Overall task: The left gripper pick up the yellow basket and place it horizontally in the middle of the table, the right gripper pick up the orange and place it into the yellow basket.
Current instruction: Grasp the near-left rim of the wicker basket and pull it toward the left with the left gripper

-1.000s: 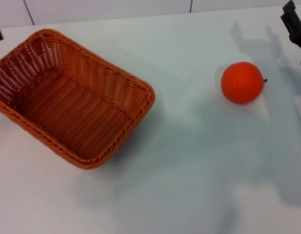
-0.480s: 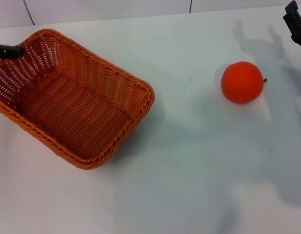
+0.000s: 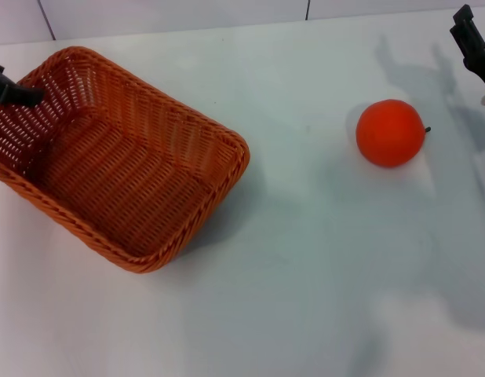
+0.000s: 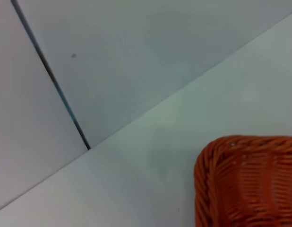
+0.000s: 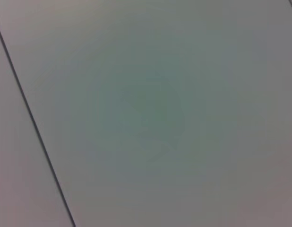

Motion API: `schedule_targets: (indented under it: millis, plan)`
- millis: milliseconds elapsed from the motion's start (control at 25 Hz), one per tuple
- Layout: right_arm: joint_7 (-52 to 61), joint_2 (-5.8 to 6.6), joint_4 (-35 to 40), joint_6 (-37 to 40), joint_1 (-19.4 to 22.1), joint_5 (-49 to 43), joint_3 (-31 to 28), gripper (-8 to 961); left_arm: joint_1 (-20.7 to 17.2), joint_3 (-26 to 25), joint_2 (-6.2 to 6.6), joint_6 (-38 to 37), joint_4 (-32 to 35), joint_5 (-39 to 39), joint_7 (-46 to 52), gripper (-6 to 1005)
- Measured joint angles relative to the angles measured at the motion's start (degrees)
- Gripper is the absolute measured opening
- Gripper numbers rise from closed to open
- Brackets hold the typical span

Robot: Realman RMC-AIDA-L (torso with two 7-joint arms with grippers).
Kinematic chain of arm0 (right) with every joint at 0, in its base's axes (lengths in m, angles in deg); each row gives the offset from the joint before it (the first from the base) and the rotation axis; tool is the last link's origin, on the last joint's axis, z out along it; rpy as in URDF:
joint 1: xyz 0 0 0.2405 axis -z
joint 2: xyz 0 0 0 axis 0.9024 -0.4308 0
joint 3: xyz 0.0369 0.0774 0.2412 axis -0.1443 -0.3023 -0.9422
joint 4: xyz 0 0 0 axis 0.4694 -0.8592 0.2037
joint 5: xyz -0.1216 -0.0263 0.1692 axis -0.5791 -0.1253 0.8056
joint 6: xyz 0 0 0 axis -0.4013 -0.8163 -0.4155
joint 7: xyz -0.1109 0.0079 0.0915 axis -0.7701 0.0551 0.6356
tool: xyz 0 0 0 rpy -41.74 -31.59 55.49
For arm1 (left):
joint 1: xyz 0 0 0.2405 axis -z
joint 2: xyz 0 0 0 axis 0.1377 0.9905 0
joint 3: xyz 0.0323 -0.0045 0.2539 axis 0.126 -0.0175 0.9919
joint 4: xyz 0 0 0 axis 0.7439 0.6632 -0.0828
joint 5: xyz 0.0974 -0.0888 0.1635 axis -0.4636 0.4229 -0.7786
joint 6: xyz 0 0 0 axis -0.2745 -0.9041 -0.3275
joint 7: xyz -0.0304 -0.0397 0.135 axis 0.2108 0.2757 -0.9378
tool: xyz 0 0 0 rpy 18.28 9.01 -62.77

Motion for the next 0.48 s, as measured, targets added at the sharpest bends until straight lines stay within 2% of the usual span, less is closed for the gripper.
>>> schedule_targets:
  millis: [480]
  plan:
    - [0.0, -0.09, -0.49, -1.53, -0.34, -0.17, 0.24, 935, 1.86, 0.57, 0.42, 2.71, -5.95, -3.63, 0.24, 794]
